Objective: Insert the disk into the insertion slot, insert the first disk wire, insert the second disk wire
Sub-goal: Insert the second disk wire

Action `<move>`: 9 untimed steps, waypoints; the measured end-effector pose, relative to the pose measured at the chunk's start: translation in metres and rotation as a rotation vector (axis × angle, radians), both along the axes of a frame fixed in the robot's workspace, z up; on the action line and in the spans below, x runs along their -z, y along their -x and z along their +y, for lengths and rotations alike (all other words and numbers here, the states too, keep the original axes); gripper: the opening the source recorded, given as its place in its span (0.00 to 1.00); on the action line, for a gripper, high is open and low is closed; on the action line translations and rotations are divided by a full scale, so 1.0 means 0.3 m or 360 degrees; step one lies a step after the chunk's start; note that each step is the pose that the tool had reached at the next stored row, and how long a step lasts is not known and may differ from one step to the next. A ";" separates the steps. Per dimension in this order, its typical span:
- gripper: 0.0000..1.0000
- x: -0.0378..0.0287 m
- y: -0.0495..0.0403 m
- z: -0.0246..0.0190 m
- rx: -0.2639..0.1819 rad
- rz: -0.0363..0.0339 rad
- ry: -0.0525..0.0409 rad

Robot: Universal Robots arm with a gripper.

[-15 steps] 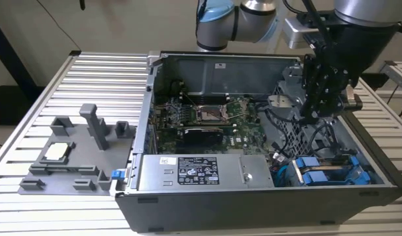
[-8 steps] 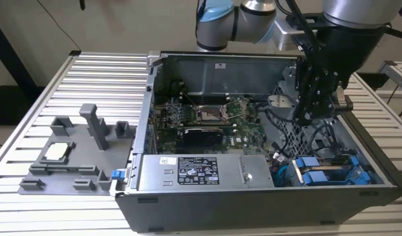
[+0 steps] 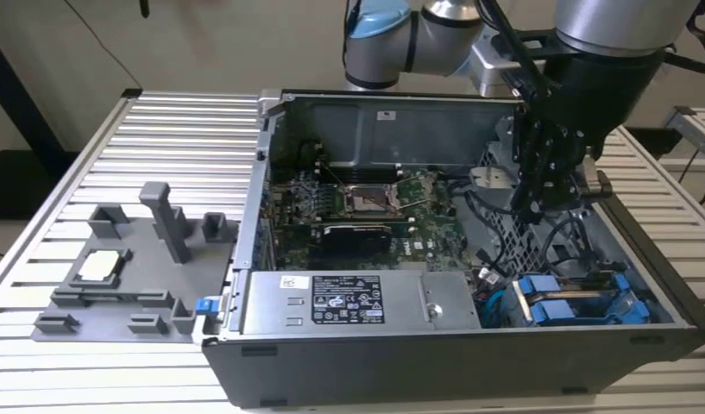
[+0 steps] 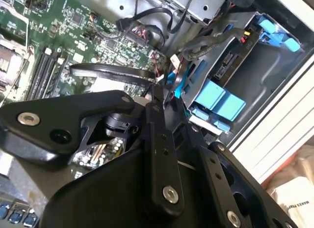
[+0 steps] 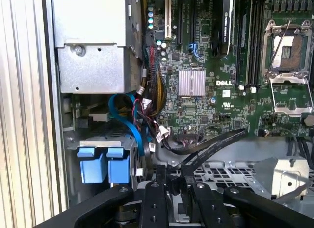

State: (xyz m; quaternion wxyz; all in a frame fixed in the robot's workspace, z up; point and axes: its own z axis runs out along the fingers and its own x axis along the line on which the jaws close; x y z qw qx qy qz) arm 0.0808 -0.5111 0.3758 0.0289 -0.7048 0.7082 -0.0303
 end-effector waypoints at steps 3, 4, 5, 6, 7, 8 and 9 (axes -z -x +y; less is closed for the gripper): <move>0.27 0.000 0.000 0.000 0.0000 0.0000 0.0002; 0.27 0.000 0.000 0.001 0.0000 0.0000 0.0008; 0.27 0.000 0.000 0.000 0.0000 -0.0001 0.0016; 0.27 0.001 0.000 0.000 0.0000 -0.0001 0.0020; 0.27 0.001 0.000 0.000 0.0000 -0.0001 0.0020; 0.27 0.001 0.000 0.000 0.0000 -0.0001 0.0021; 0.27 0.001 0.000 0.000 0.0000 -0.0001 0.0021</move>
